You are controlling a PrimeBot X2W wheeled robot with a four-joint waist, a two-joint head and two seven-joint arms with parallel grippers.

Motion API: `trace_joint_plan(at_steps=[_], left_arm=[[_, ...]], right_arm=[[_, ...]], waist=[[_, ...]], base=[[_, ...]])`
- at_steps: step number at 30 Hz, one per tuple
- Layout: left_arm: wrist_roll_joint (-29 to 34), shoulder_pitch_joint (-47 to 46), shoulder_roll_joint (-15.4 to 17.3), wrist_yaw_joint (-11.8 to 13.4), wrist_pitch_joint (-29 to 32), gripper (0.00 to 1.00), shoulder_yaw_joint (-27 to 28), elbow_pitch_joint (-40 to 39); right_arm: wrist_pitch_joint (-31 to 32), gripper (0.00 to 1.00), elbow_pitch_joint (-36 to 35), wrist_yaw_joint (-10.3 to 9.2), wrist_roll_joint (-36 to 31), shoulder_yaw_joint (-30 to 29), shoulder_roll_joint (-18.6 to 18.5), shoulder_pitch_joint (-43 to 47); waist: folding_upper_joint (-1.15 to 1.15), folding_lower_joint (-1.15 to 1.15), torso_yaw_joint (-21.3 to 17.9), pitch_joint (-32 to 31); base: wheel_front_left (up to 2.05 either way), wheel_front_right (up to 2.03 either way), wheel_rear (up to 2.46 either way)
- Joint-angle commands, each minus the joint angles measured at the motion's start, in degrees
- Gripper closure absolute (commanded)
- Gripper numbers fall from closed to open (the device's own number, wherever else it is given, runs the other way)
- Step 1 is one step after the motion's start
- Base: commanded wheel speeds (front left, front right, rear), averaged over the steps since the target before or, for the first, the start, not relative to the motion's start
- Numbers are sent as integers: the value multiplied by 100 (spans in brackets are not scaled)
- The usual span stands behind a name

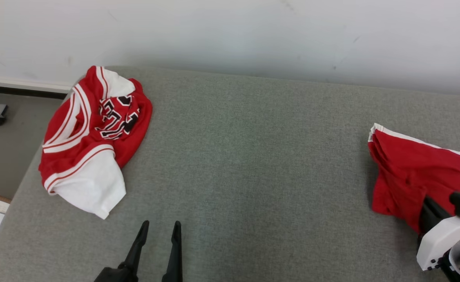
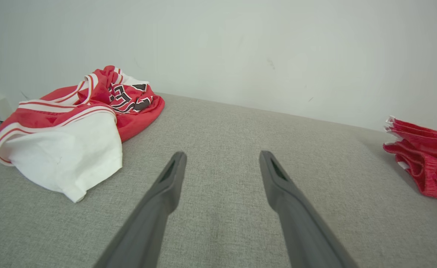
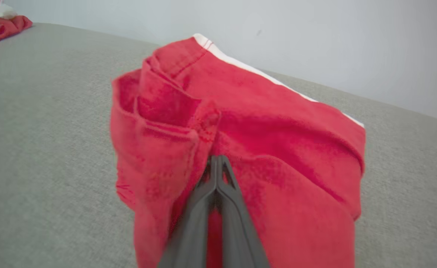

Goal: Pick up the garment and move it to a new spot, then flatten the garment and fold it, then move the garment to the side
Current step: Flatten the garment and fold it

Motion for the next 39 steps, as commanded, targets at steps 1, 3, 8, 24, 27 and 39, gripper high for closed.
trace_joint_plan(at_steps=[1,3,8,24,27,39], left_arm=[[-32,26,18,23,-4,0,7,-25],[-53,59,18,35,-4,0,-7,-31],[-89,136,18,59,-4,0,-23,-30],[-113,323,19,59,-4,0,73,43],[-70,411,19,39,-4,0,155,77],[102,811,19,-107,-4,0,446,164]], right_arm=[[-37,100,-56,-12,116,106,0,14],[-42,100,-163,-12,219,370,-47,98],[-103,100,-396,-12,390,950,-78,210],[-425,100,-404,-12,576,1346,99,337],[-571,52,-578,-12,576,1056,1,561],[-751,0,-1576,-12,-289,-1213,-1,1918]], waist=[[0,0,28,-41],[0,0,51,-91],[0,0,83,-205],[0,0,-244,-607],[0,0,-368,-792],[0,0,-835,-1168]], base=[[0,0,0],[0,0,0],[0,0,0],[0,0,0],[0,0,0],[0,0,0]])
